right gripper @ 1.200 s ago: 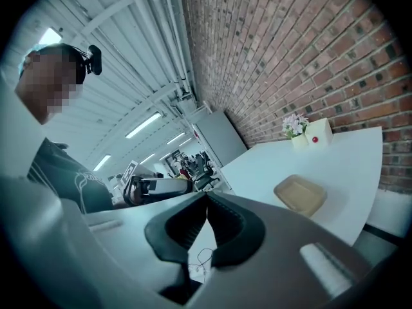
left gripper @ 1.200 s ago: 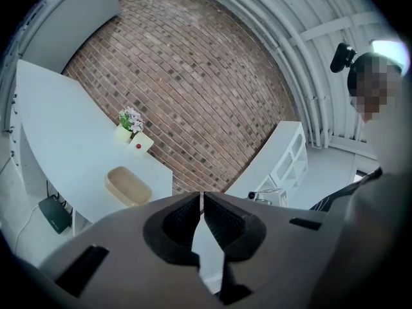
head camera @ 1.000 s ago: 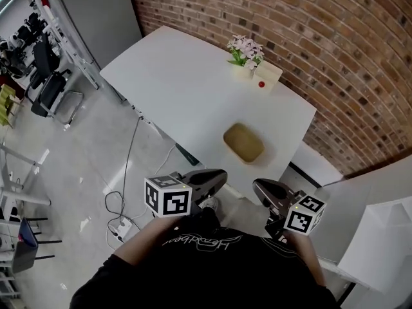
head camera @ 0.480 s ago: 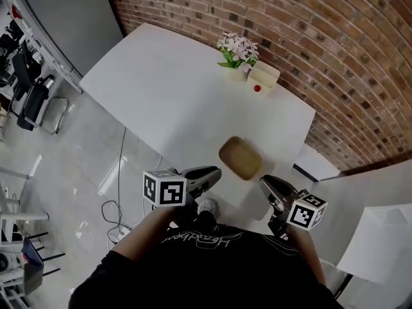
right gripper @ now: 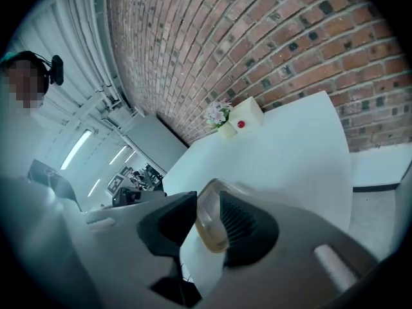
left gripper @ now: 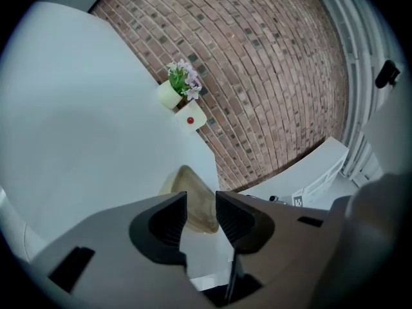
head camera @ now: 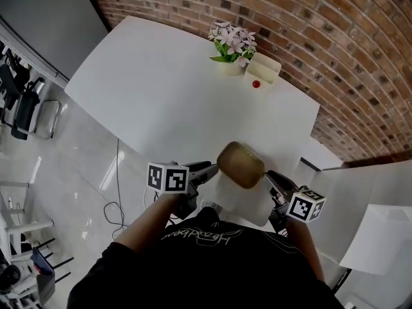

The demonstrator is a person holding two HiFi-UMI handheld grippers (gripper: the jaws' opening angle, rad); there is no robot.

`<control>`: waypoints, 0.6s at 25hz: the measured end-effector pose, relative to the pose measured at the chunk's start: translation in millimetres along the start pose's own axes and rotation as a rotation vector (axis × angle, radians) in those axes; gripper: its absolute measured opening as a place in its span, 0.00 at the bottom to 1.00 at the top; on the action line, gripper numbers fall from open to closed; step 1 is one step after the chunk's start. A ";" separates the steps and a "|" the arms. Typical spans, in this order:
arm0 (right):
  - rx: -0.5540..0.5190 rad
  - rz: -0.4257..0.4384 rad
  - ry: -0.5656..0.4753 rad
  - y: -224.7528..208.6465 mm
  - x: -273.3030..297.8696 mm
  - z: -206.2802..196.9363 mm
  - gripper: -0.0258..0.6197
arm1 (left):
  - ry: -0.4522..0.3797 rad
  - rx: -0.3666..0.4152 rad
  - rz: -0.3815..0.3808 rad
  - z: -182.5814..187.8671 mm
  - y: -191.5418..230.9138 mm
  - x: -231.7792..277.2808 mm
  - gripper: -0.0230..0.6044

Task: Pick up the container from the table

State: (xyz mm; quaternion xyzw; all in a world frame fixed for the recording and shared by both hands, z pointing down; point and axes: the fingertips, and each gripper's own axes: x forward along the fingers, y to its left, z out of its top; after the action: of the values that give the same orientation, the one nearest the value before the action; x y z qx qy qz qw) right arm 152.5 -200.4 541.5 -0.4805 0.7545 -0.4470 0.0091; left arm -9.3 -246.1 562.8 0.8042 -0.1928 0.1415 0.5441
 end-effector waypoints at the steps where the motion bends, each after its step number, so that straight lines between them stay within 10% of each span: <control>1: 0.016 -0.026 -0.003 -9.8 0.5 0.0 0.20 | 0.021 -0.010 0.004 -0.1 5.4 4.8 0.23; 15: 0.253 -0.133 -0.007 -74.7 23.7 -20.2 0.20 | 0.162 -0.065 0.080 4.4 58.0 46.4 0.23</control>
State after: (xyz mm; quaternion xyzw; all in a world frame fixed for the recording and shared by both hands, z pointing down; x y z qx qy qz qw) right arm 184.3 -214.7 614.6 -0.5261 0.6585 -0.5365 0.0423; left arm 4.9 -276.7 629.1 0.7636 -0.1846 0.2212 0.5778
